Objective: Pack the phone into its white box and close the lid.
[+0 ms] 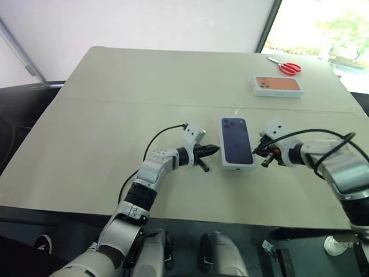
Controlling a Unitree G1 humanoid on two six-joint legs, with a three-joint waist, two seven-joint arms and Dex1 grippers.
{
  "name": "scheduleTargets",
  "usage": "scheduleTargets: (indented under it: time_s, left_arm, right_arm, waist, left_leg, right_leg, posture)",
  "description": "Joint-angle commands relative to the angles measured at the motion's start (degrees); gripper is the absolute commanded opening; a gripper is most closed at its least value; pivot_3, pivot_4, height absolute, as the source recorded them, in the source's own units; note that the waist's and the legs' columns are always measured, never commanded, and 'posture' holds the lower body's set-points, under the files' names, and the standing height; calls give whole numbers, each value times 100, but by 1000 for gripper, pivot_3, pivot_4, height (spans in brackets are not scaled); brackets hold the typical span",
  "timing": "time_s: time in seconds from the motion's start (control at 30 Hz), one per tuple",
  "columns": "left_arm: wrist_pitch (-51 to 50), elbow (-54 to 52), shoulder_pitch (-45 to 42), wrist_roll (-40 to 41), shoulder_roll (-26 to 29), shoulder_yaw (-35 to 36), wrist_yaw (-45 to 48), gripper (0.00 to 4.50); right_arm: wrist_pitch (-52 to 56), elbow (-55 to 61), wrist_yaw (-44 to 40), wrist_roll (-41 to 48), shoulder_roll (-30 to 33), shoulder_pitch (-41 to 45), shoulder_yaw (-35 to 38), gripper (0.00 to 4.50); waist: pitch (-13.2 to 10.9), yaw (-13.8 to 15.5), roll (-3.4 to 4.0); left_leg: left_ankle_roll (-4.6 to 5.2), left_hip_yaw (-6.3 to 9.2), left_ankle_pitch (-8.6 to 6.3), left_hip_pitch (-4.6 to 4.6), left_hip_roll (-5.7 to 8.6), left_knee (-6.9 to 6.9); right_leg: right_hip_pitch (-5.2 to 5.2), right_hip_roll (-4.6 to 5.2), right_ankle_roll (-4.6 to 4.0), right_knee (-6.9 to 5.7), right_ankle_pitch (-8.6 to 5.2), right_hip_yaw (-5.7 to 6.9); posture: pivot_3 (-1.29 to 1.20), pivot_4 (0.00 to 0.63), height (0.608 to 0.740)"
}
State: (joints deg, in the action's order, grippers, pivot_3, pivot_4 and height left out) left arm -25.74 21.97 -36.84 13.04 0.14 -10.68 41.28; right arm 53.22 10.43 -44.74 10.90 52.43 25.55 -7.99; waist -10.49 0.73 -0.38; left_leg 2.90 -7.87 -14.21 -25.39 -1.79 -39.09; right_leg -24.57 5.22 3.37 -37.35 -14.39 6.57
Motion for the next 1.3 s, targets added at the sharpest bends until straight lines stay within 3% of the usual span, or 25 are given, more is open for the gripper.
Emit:
scheduleTargets:
  time_s: [0.03,0.2,0.4,0.57,0.67,0.9,1.1,1.3]
  left_arm:
    - [130,-180,-265,135,36,281,-78,0]
    - [562,476,-1156,204,-110,715,-317,0]
    - [1547,2349,-2245,-19,-483,946,-555,0]
    - [2657,3558,-2541,-740,-644,518,-520,0]
    - [2840,3770,-2240,-1164,-635,61,-91,0]
    - [2491,2972,-1388,-1277,-319,-451,1324,0]
    - [1498,1326,-693,-597,59,-308,2303,0]
    - [981,339,-250,-456,240,-118,1873,0]
  right_arm:
    - [-222,-285,231,-90,-66,397,387,79]
    - [-511,-1096,921,-11,-819,1422,922,79]
    - [-1110,-1936,1043,-347,-1405,1797,480,79]
    - [-1468,-2621,965,-544,-1720,1934,211,79]
    - [-1472,-2370,732,-708,-1527,1544,-50,79]
    - [-664,-704,-254,-163,-852,473,-28,79]
    - [-99,307,-1014,393,40,-333,220,79]
    - [-497,389,-791,398,18,-347,492,79]
  waist:
    - [0,-4,0]
    - [-1,-12,0]
    - [1,-2,-3]
    - [0,-23,-2]
    - [0,-15,-1]
    - [30,-26,6]
    - [47,-19,7]
    - [46,-7,6]
  left_leg:
    - [0,0,0,0,0,0]
    - [-9,-2,6,-1,-2,-2]
    - [-21,-4,13,-1,9,0]
    - [-17,-15,12,-2,11,-1]
    - [-17,-16,12,-4,11,1]
    - [2,-8,-3,5,6,-3]
    - [20,-3,-15,7,6,-3]
    - [24,1,-17,6,8,-6]
  right_leg:
    - [0,0,0,0,0,0]
    - [-3,-5,0,-3,0,0]
    - [9,-9,5,11,-1,4]
    - [3,-11,22,10,8,3]
    - [0,-11,23,10,8,2]
    - [10,3,20,11,7,-1]
    - [13,10,19,15,7,1]
    - [15,18,18,15,7,1]
  posture:
    - [0,150,738]
    - [0,150,738]
    - [0,150,738]
    - [0,150,738]
    - [0,150,738]
    - [0,150,738]
    - [0,150,738]
    - [0,150,738]
